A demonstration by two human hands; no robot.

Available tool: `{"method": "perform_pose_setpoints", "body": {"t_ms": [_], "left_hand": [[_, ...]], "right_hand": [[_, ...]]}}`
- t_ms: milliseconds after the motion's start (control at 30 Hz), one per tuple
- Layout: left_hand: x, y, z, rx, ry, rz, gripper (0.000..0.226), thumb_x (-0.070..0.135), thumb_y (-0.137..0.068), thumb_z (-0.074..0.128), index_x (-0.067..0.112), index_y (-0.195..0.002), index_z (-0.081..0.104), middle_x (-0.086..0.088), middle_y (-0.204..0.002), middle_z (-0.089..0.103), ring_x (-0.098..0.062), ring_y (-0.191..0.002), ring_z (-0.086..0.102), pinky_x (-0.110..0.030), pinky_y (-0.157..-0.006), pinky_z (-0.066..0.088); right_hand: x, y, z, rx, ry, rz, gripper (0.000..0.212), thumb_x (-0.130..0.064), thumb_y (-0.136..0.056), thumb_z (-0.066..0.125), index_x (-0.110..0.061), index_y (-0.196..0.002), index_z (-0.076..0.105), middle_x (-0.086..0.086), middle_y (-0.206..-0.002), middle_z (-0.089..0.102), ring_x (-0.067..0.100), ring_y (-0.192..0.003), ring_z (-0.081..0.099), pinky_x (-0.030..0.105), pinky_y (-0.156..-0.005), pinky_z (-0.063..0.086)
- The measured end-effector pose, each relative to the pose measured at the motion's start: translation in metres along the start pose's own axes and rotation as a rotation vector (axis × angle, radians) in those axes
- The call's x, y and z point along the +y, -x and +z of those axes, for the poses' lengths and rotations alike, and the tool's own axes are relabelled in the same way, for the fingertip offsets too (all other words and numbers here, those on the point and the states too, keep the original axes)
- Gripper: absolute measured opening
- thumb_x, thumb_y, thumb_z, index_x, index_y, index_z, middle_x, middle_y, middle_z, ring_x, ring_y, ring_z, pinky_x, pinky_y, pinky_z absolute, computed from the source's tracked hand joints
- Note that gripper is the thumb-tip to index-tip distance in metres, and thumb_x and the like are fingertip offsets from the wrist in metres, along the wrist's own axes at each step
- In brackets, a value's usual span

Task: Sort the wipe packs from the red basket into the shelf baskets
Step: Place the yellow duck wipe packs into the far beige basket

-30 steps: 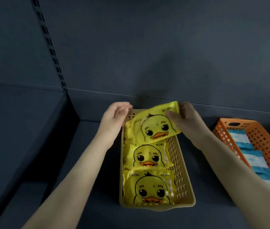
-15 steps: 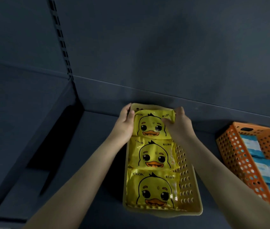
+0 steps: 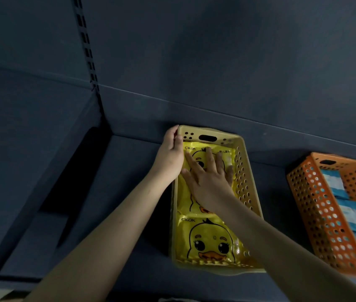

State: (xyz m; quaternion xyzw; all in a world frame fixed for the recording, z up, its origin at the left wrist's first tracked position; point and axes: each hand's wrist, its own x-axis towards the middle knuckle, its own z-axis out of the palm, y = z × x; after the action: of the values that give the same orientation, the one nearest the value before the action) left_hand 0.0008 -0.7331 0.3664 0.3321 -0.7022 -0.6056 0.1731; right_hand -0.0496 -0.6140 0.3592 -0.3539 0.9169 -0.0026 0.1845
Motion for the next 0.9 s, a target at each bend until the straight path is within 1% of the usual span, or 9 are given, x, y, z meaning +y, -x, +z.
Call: {"method": "perform_pose_setpoints", "body": {"t_ms": [100, 200, 267, 467, 567, 667, 767, 833, 900], "left_hand": [[-0.001, 0.001, 0.001, 0.000, 0.032, -0.014, 0.046, 0.034, -0.105, 0.028, 0.025, -0.150, 0.029, 0.001, -0.152, 0.038, -0.017, -0.137, 0.039, -0.018, -0.096, 0.028], [0.000, 0.002, 0.000, -0.006, 0.045, -0.021, 0.045, 0.035, -0.105, 0.028, 0.027, -0.149, 0.029, 0.002, -0.153, 0.037, -0.017, -0.138, 0.038, -0.019, -0.096, 0.028], [-0.001, 0.001, -0.001, 0.004, 0.051, -0.020, 0.045, 0.033, -0.105, 0.029, 0.026, -0.149, 0.031, 0.002, -0.152, 0.038, -0.016, -0.138, 0.038, -0.018, -0.096, 0.028], [-0.003, -0.002, -0.001, 0.015, 0.036, -0.018, 0.044, 0.031, -0.105, 0.030, 0.025, -0.149, 0.033, 0.002, -0.152, 0.039, -0.016, -0.137, 0.039, -0.018, -0.097, 0.028], [-0.003, -0.001, 0.000, 0.012, 0.035, -0.014, 0.044, 0.031, -0.105, 0.029, 0.026, -0.149, 0.032, 0.002, -0.152, 0.038, -0.016, -0.138, 0.038, -0.018, -0.097, 0.027], [-0.002, -0.001, 0.000, -0.002, 0.026, -0.006, 0.044, 0.032, -0.105, 0.029, 0.026, -0.149, 0.031, 0.003, -0.154, 0.036, -0.016, -0.139, 0.036, -0.019, -0.099, 0.026], [-0.003, -0.002, -0.001, 0.007, 0.033, -0.001, 0.044, 0.032, -0.105, 0.029, 0.025, -0.149, 0.031, 0.003, -0.153, 0.036, -0.016, -0.139, 0.036, -0.020, -0.099, 0.026], [-0.004, -0.002, 0.001, 0.017, 0.032, 0.006, 0.044, 0.032, -0.105, 0.029, 0.026, -0.149, 0.032, 0.002, -0.153, 0.038, -0.016, -0.138, 0.037, -0.020, -0.099, 0.027], [-0.005, -0.002, 0.001, 0.023, 0.033, 0.011, 0.044, 0.032, -0.105, 0.029, 0.026, -0.148, 0.033, 0.002, -0.152, 0.038, -0.016, -0.138, 0.038, -0.020, -0.099, 0.028]], "right_hand": [[0.004, 0.006, -0.005, -0.004, 0.039, -0.024, 0.058, -0.072, -0.089, 0.006, -0.058, -0.143, -0.010, -0.001, -0.157, -0.029, 0.032, -0.140, -0.033, 0.061, -0.113, -0.014], [0.001, 0.006, -0.001, 0.055, 0.041, 0.028, 0.061, -0.076, -0.085, 0.003, -0.059, -0.140, -0.017, -0.001, -0.153, -0.036, 0.039, -0.135, -0.038, 0.062, -0.111, -0.017], [-0.004, 0.000, 0.002, 0.083, 0.020, 0.062, 0.062, -0.076, -0.085, 0.003, -0.059, -0.140, -0.018, 0.001, -0.154, -0.036, 0.039, -0.135, -0.038, 0.063, -0.111, -0.015], [-0.012, -0.011, 0.006, 0.157, 0.008, 0.140, 0.064, -0.073, -0.088, 0.004, -0.052, -0.146, -0.011, 0.004, -0.155, -0.033, 0.029, -0.139, -0.037, 0.056, -0.113, -0.015], [-0.011, -0.013, 0.001, 0.133, -0.010, 0.111, 0.063, -0.070, -0.091, 0.006, -0.049, -0.148, -0.009, 0.006, -0.155, -0.033, 0.026, -0.139, -0.037, 0.054, -0.113, -0.016], [-0.002, -0.003, -0.004, 0.125, -0.058, 0.058, 0.064, -0.071, -0.090, 0.010, -0.050, -0.148, -0.009, -0.001, -0.155, -0.033, 0.025, -0.137, -0.040, 0.056, -0.109, -0.022], [0.002, 0.015, 0.005, 0.091, -0.055, 0.057, 0.070, -0.077, -0.086, 0.008, -0.051, -0.144, -0.020, -0.006, -0.152, -0.038, 0.027, -0.133, -0.046, 0.060, -0.111, -0.018], [-0.001, 0.021, 0.014, 0.123, -0.001, 0.072, 0.071, -0.078, -0.083, 0.003, -0.050, -0.141, -0.026, -0.004, -0.151, -0.040, 0.030, -0.133, -0.045, 0.061, -0.112, -0.015], [-0.005, 0.019, 0.018, 0.181, 0.012, 0.072, 0.071, -0.077, -0.083, 0.003, -0.050, -0.142, -0.026, -0.004, -0.153, -0.036, 0.032, -0.136, -0.041, 0.060, -0.113, -0.014]]}}
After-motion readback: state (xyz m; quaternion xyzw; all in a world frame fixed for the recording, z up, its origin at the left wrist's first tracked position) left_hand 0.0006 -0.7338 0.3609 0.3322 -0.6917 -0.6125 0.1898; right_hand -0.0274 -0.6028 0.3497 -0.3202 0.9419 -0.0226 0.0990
